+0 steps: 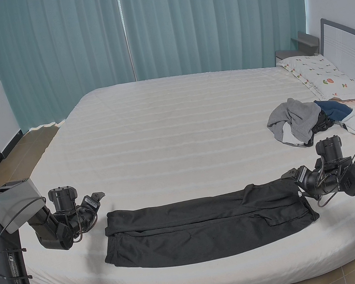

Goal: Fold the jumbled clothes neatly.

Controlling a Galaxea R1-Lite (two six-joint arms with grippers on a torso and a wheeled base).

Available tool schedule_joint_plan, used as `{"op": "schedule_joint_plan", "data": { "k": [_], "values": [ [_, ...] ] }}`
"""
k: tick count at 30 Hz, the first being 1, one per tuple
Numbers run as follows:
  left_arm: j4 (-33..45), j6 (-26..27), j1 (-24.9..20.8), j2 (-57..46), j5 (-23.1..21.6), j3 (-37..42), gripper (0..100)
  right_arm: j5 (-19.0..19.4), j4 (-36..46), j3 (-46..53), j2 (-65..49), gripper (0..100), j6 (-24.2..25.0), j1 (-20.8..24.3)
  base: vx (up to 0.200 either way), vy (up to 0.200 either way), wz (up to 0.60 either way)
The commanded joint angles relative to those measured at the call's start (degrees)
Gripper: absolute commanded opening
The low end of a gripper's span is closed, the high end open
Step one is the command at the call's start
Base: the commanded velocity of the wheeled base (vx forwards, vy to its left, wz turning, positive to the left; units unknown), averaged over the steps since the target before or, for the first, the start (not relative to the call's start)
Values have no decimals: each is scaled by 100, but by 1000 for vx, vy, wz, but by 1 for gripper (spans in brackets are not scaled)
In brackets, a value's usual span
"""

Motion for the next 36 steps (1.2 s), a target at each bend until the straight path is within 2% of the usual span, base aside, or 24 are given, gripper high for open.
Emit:
{"op": "schedule_joint_plan", "data": {
  "k": [1, 5, 11, 15, 17, 18, 25, 36],
  "values": [
    [26, 33, 22, -422, -50, 166, 100, -406, 6, 408, -360, 100, 629, 798, 0, 0, 0],
    [96, 86, 14, -554, -85, 324, 100, -581, 15, 426, -316, 100, 946, 877, 0, 0, 0],
    [580, 490, -22, -852, -102, 772, 100, -599, 15, 390, -281, 100, 981, 816, 0, 0, 0],
    [422, 516, -197, -1125, -146, 1537, 100, -599, 15, 346, -272, 100, 981, 833, 0, 0, 0],
    [404, 516, -215, -1125, -146, 1555, 100, -599, 15, 346, -272, 100, 981, 833, 0, 0, 0],
    [184, 446, -470, -1107, -208, 1810, 100, -599, 15, 346, -290, 100, 981, 842, 0, 0, 0],
    [-97, 437, -936, -1011, -120, 1845, 100, -608, -3, 399, -396, 100, 989, 798, 0, 0, 0],
    [-211, 446, -962, -721, 153, 1739, 100, -608, 24, 382, -404, 100, 981, 790, 0, 0, 0]
  ]
}}
